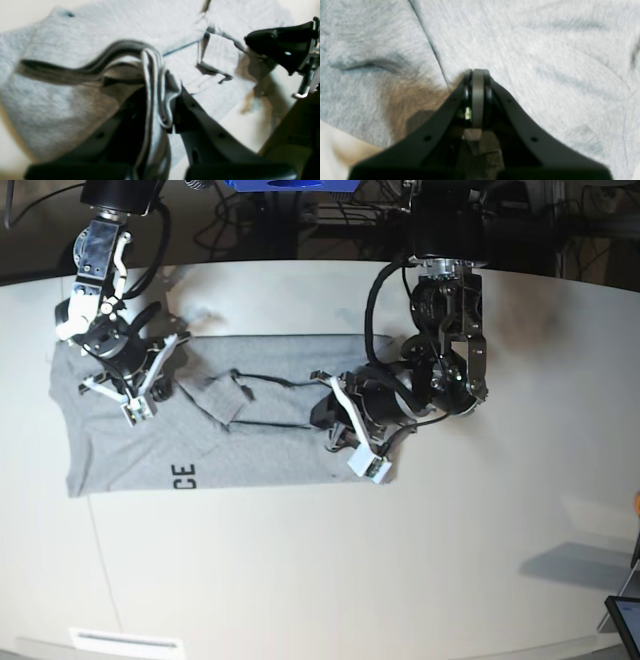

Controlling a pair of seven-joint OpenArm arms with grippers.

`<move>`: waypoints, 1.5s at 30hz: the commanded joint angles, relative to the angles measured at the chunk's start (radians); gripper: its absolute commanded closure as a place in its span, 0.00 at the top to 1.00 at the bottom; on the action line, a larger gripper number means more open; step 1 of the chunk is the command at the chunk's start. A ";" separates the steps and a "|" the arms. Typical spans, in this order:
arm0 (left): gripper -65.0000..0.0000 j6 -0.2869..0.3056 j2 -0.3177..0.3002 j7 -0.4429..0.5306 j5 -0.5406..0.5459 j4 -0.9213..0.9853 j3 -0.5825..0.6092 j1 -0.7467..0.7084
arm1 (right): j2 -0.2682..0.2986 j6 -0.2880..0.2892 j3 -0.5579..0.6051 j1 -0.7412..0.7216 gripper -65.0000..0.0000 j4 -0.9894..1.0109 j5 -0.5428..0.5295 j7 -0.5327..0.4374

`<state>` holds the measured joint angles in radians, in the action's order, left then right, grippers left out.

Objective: Fold the T-shirt properly
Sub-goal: 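Grasp the strip end with the left gripper and fold it toward the right gripper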

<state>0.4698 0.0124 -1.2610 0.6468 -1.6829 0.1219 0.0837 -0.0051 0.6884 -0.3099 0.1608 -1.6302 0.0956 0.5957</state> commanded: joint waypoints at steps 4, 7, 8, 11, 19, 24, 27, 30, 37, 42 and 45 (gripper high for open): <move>0.00 -0.001 0.054 0.027 0.020 -0.007 0.006 0.029 | 0.004 0.010 -0.001 0.012 0.00 0.005 0.040 0.065; 0.00 -0.021 0.091 0.028 0.018 0.017 0.008 0.029 | 0.004 0.010 -0.001 0.012 0.00 0.005 0.040 0.065; 0.00 -0.021 0.099 0.028 0.018 0.034 0.008 0.034 | 0.004 0.010 -0.001 0.012 0.00 0.005 0.040 0.065; 0.00 -0.021 0.102 0.030 0.018 0.082 0.008 0.061 | 0.004 0.010 -0.002 0.012 0.00 0.005 0.040 0.065; 0.00 -0.021 0.099 0.031 0.017 0.114 0.009 0.064 | 0.004 0.010 -0.002 0.023 0.00 0.003 0.040 0.065; 0.00 -0.021 0.097 0.043 0.017 0.135 0.011 0.072 | 0.004 0.010 -0.002 0.024 0.00 0.003 0.040 0.065; 0.00 -0.021 0.091 0.079 0.017 0.135 0.057 0.075 | 0.004 0.010 -0.002 0.026 0.00 0.003 0.040 0.065; 0.01 -0.021 0.083 0.097 0.024 0.134 0.123 0.077 | 0.004 0.010 -0.002 0.026 0.00 0.005 0.040 0.065; 0.07 -0.019 0.108 0.131 0.026 0.151 0.157 0.078 | 0.004 0.010 -0.002 0.032 0.00 0.005 0.040 0.065; 0.44 -0.018 0.108 0.134 0.026 0.175 0.154 0.078 | 0.006 0.010 -0.002 0.038 0.00 0.003 0.040 0.065; 0.50 -0.015 0.110 0.136 0.026 0.171 0.161 0.078 | 0.006 0.010 -0.002 0.038 0.00 0.005 0.040 0.065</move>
<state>0.4450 0.1123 -1.1492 0.6510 -1.4918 0.2787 0.1425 -0.0029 0.6842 -0.3099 0.1822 -1.6333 0.0879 0.5751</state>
